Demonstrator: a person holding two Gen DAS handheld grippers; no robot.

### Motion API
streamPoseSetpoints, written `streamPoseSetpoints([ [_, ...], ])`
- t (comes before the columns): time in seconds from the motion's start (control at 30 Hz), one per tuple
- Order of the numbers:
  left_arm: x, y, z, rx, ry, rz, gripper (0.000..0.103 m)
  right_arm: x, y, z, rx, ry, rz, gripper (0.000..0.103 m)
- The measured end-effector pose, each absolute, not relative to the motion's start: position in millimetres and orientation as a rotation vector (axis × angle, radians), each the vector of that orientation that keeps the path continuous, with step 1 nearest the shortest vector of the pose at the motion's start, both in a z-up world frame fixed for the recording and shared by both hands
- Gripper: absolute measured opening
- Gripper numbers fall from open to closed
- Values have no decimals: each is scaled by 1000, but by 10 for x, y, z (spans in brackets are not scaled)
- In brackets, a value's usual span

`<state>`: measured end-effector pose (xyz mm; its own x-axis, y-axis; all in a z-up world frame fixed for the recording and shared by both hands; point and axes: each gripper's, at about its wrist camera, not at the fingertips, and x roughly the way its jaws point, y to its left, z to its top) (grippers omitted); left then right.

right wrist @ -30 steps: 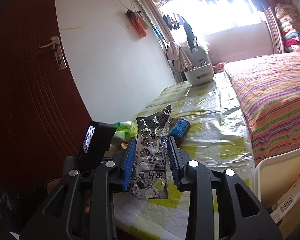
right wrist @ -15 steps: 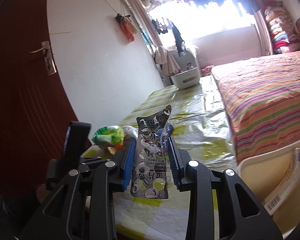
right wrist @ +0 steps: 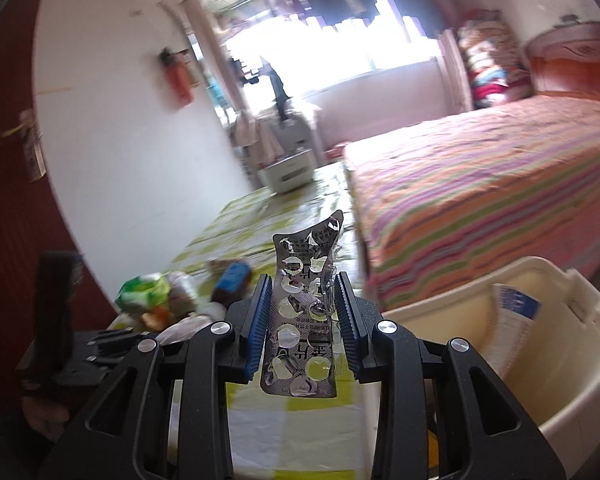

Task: Collect trash
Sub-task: 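Carry the blister pack over the bin and open the right gripper while the left carries the pad, then lower the white lace pad into the bin and open the left gripper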

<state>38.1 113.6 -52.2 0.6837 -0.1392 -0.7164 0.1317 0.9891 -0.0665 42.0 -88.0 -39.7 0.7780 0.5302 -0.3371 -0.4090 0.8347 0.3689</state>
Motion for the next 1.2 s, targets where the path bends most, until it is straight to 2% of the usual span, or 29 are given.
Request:
streamPoseSetpoints([
  [0.3,335,847,-432,-3,785,-226,48,399,-1293,-441,367,421,347,32],
  [0.8,328,498,-412,26,787,-285,48,349,-1435,-482,436,389,266,35],
  [0.87,338,477,-420,26,793,-293,48,317,-1517,-480,458,371,250,45],
  [1.1,378,391,-455,31,803,-307,48,246,-1702,-486,522,330,204,49],
  [1.17,393,349,-468,31,810,-318,48,217,-1772,-466,542,303,177,64],
  [1.2,403,320,-472,31,813,-326,48,198,-1795,-462,548,291,165,67],
])
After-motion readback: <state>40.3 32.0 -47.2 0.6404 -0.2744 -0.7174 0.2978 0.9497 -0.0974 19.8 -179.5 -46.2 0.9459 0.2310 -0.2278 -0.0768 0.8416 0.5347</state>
